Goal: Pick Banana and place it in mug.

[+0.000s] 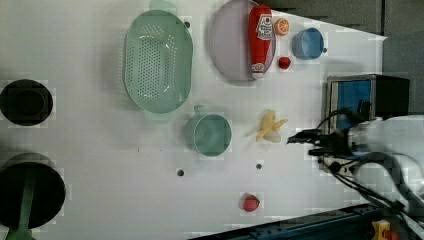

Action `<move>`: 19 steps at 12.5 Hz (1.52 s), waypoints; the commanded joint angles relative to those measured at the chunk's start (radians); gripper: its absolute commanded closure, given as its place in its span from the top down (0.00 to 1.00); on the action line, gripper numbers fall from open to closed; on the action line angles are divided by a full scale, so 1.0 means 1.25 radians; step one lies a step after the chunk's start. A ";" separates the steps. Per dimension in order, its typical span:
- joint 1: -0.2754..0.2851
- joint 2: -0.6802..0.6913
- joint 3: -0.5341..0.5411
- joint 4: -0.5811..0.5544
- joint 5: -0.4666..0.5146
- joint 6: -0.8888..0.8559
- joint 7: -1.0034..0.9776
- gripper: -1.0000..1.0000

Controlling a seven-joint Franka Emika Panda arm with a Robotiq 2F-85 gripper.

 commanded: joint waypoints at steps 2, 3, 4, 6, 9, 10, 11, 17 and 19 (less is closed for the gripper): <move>-0.008 0.057 0.003 0.029 -0.015 0.122 -0.220 1.00; -0.008 0.091 0.005 0.029 -0.015 0.145 -0.219 1.00; -0.008 0.125 0.007 0.029 -0.015 0.173 -0.220 1.00; -0.008 0.190 0.008 0.028 -0.015 0.258 -0.220 1.00; -0.008 0.248 0.014 0.029 -0.015 0.318 -0.220 1.00; -0.008 0.260 0.013 0.029 -0.015 0.326 -0.219 0.96; -0.008 0.268 0.011 0.029 -0.015 0.333 -0.220 0.84; -0.009 0.245 0.011 0.033 -0.015 0.331 -0.219 0.25; -0.011 0.203 0.009 0.034 -0.014 0.324 -0.220 0.25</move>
